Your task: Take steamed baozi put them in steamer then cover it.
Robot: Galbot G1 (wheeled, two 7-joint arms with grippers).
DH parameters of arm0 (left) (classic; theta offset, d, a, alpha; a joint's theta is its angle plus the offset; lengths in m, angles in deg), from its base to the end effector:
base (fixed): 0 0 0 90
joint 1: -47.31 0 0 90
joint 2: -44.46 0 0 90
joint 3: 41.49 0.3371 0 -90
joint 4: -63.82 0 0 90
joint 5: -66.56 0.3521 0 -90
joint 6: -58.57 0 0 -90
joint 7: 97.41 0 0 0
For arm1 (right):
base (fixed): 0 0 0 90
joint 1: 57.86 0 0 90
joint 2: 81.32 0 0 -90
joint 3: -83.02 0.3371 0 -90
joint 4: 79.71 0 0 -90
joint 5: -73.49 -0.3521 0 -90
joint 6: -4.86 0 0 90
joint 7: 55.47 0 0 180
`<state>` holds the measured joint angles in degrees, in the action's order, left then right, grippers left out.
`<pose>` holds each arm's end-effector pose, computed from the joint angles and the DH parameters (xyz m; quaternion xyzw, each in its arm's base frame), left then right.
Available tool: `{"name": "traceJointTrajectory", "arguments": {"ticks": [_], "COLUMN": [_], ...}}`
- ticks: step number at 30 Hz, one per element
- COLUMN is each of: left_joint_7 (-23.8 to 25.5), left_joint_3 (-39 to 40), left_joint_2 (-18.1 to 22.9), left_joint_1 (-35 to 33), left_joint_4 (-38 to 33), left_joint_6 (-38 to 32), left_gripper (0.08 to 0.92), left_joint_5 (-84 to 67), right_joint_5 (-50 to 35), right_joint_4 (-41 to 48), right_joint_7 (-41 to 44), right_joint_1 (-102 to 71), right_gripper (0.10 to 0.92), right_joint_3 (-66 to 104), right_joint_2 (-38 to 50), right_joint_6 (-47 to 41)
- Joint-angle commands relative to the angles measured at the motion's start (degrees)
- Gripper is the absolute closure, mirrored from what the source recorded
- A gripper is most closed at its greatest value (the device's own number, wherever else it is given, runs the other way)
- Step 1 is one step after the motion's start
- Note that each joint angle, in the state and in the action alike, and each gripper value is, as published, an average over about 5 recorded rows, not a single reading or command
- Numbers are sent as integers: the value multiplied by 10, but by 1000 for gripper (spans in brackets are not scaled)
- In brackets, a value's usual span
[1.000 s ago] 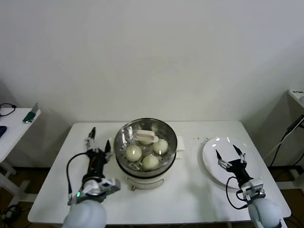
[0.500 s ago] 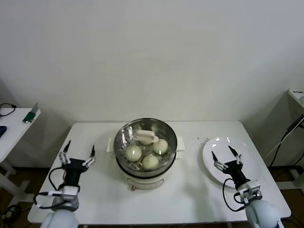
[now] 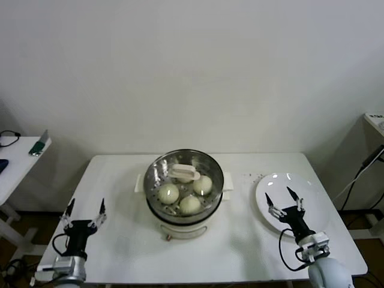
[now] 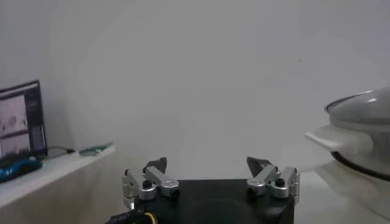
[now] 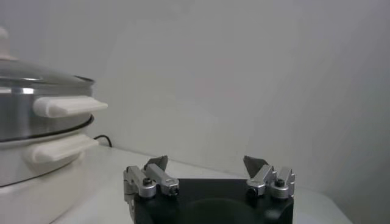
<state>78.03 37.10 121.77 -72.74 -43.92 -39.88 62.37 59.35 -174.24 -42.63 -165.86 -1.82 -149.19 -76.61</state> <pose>0.1796 0.1152 -0.3461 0.0809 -0.9907 -0.1085 0.0160 0.2476 -0.1458 -0.3692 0.0982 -0.9917 0.0725 0.0392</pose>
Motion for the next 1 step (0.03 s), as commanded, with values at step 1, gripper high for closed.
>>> {"name": "traceJointTrajectory", "arguments": {"ticks": [1], "left_joint_7": [31], "left_joint_3": [-29], "left_joint_2": [16], "left_joint_1": [-11], "left_joint_4": [31], "left_joint_6": [-56], "left_gripper": [177], "left_joint_5": [-39], "right_joint_5": [-6], "right_joint_4": [-2], "right_joint_7": [0], "right_joint_1": [-4], "right_gripper": [203], "right_joint_3": [3], "right_joint_2": [-4], "right_joint_6": [3]}}
